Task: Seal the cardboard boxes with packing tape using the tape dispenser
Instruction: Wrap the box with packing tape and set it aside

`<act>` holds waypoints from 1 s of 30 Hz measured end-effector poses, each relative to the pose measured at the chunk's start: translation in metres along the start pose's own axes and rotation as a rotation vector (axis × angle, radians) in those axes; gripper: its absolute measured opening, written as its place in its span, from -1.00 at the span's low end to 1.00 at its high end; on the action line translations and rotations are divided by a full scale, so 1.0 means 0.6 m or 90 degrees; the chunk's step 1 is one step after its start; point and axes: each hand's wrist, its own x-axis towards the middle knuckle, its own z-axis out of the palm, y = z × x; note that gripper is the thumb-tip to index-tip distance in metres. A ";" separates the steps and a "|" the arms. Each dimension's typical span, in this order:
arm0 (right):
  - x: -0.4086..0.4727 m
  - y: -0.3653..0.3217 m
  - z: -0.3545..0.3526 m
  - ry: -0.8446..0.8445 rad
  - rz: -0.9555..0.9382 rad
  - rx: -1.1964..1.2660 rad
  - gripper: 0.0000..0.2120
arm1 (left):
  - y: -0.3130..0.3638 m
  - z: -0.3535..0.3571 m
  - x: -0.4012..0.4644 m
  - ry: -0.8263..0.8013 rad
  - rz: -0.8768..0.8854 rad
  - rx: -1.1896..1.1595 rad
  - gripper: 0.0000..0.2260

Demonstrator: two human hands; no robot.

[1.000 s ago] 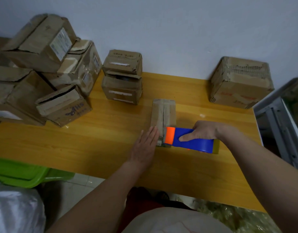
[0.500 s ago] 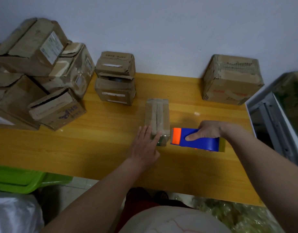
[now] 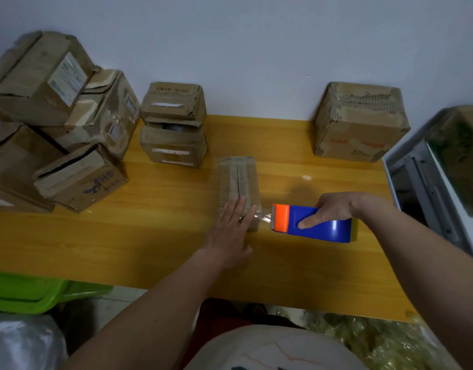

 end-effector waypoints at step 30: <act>0.043 -0.015 0.063 0.390 0.166 -0.174 -0.58 | 0.049 -0.053 0.006 -0.042 -0.177 -0.242 -0.11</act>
